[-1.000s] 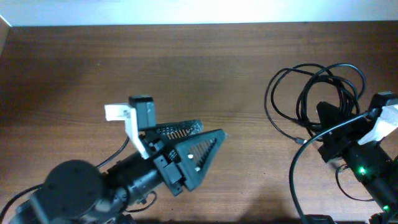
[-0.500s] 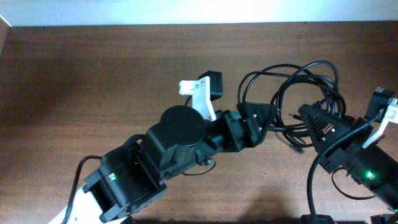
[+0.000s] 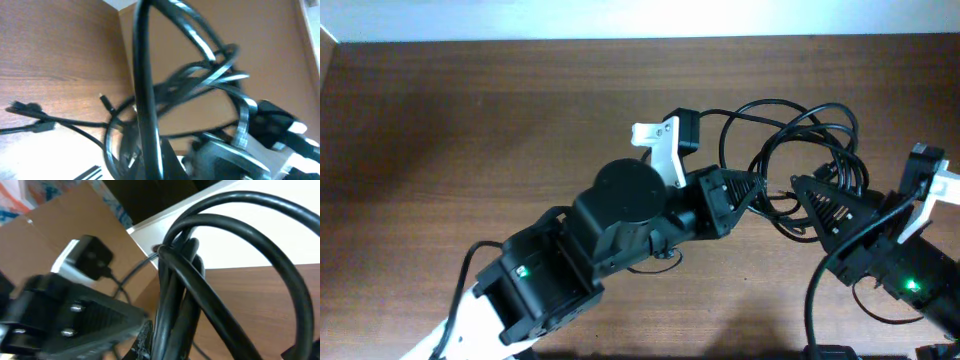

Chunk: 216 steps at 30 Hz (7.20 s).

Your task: Untangle cables

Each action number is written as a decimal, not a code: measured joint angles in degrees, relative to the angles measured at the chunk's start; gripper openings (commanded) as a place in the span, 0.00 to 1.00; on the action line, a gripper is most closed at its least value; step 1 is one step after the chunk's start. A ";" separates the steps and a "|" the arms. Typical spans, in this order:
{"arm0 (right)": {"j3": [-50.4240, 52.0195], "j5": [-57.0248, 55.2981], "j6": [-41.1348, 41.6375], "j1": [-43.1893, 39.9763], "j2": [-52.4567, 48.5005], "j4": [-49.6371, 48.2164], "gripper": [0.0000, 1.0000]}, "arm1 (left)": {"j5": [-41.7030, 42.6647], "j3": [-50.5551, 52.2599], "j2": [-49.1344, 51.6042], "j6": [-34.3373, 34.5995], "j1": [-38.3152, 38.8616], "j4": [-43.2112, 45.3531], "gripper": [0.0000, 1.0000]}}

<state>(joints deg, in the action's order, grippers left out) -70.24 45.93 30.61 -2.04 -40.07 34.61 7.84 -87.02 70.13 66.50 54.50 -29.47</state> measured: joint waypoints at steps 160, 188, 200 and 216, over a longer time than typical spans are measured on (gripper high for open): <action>-0.31 0.31 -29.42 -0.15 -6.23 23.21 0.04 | -8.48 0.24 3.39 -10.62 -0.39 -17.03 0.00; -0.09 -14.64 -10.14 -0.02 0.83 18.71 0.71 | -14.08 0.46 1.20 -22.18 -10.27 -17.05 0.00; -0.09 -14.43 -14.60 -0.02 0.81 18.71 0.71 | -2.12 0.46 -5.97 -45.97 -10.29 -11.52 0.00; -0.26 -21.86 -16.76 0.00 -6.47 28.30 0.44 | 10.78 0.57 -6.91 -46.18 -10.29 4.22 0.00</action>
<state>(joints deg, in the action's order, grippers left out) -70.50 24.08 13.85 -2.04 -46.54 62.92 18.61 -86.46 63.22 20.32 44.21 -25.26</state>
